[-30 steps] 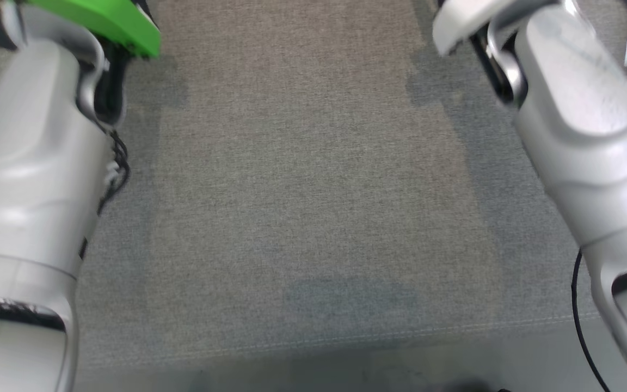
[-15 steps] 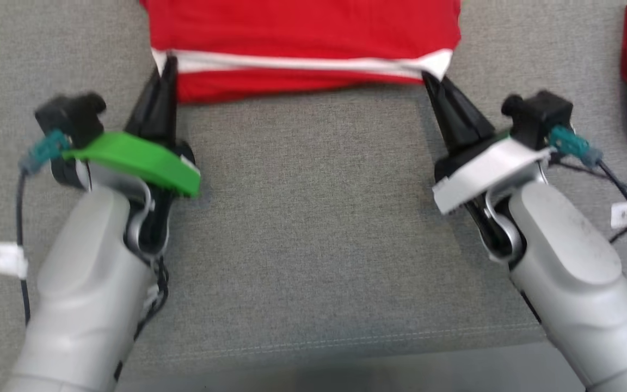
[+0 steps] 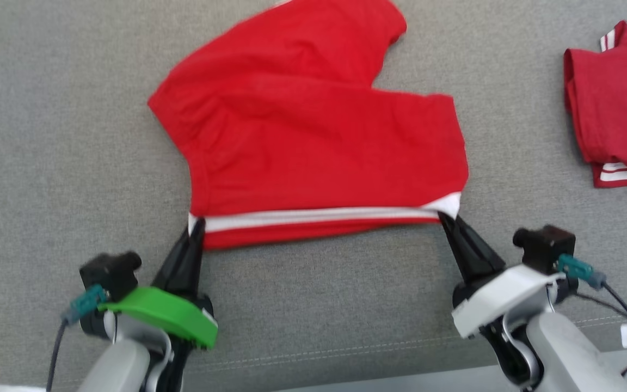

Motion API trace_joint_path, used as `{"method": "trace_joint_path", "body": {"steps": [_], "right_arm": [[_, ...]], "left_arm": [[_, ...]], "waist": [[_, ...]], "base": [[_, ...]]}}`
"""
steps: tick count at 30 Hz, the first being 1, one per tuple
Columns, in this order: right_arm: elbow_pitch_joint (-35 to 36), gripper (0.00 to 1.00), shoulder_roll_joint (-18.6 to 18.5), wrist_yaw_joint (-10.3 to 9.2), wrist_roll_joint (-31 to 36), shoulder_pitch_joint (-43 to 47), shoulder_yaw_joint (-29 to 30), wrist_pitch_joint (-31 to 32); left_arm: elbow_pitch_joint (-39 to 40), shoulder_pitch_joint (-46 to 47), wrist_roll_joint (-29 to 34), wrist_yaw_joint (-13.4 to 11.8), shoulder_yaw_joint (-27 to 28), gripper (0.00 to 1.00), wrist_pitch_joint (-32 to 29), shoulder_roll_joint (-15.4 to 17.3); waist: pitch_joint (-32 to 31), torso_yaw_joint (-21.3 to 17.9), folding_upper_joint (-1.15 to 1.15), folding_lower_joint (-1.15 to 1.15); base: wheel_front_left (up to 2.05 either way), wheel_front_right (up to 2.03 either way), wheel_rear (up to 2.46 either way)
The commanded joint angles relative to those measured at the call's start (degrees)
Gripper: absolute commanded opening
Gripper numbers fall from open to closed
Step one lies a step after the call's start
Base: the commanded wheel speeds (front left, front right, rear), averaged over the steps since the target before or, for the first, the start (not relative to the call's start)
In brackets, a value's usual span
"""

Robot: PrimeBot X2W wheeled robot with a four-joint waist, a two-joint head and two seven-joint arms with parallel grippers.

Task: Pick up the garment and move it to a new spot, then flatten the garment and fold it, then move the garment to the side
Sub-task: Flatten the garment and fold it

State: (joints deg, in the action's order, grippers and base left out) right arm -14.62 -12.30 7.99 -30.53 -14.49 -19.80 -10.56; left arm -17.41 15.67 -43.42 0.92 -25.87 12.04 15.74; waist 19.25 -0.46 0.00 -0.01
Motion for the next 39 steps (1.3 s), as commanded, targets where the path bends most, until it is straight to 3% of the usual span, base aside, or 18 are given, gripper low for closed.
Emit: {"method": "trace_joint_path", "body": {"steps": [1, 10, 17, 21, 26, 30, 34, 39], "right_arm": [[1.3, 0.00, -1.1, -0.93, 0.5, 3.2, 2.8, 1.0], [11.0, 0.00, 1.7, -0.96, 2.1, 15.9, 8.0, 9.6], [18.6, 0.00, 4.2, -0.95, 3.8, 24.0, 11.5, 16.9], [22.2, 0.00, 3.8, -0.96, 5.1, 24.1, 13.7, 19.2], [23.0, 0.00, 0.9, -1.00, 6.4, 16.6, 14.8, 20.6], [19.4, 0.00, -2.8, -1.03, 6.4, 6.2, 12.7, 20.7], [12.9, 0.00, -7.3, -0.99, 6.9, -6.0, 8.8, 20.6], [2.2, 0.00, -9.9, -0.97, 5.2, -20.5, 2.3, 18.5]], "left_arm": [[1.7, -3.4, -0.6, -2.2, 0.9, 0.00, -0.9, 2.4], [11.4, -14.0, -2.1, -7.3, 0.6, 0.00, -5.3, 4.8], [17.0, -18.7, -3.2, -9.2, -0.1, 0.00, -8.7, 6.4], [19.8, -18.2, -3.1, -9.9, 0.3, 0.00, -9.2, 7.0], [22.0, -15.0, -3.6, -10.0, 1.4, 0.00, -9.7, 6.8], [21.3, -10.6, -3.6, -8.5, 1.4, 0.00, -10.3, 6.3], [18.6, -4.8, -4.1, -6.6, 0.6, 0.00, -11.0, 4.5], [12.0, 2.7, -5.0, -3.7, 0.2, 0.00, -10.1, 0.9]], "waist": [[-3.5, -0.5, 0.00, 0.01], [-7.5, -0.2, 0.00, 0.01], [-8.0, 0.2, 0.00, 0.01], [-7.5, 0.5, 0.00, 0.01], [-5.9, 1.2, 0.00, 0.01], [-4.4, 2.6, 0.00, 0.01], [-2.3, 4.9, 0.00, 0.01], [0.4, 8.3, 0.00, 0.01]], "base": [[0.00, 0.00, 0.00], [0.00, 0.00, 0.00], [0.00, 0.00, 0.00], [0.00, 0.00, 0.00], [0.00, 0.00, 0.00], [0.00, 0.00, 0.00], [0.00, 0.00, 0.00], [0.00, 0.00, 0.00]]}}
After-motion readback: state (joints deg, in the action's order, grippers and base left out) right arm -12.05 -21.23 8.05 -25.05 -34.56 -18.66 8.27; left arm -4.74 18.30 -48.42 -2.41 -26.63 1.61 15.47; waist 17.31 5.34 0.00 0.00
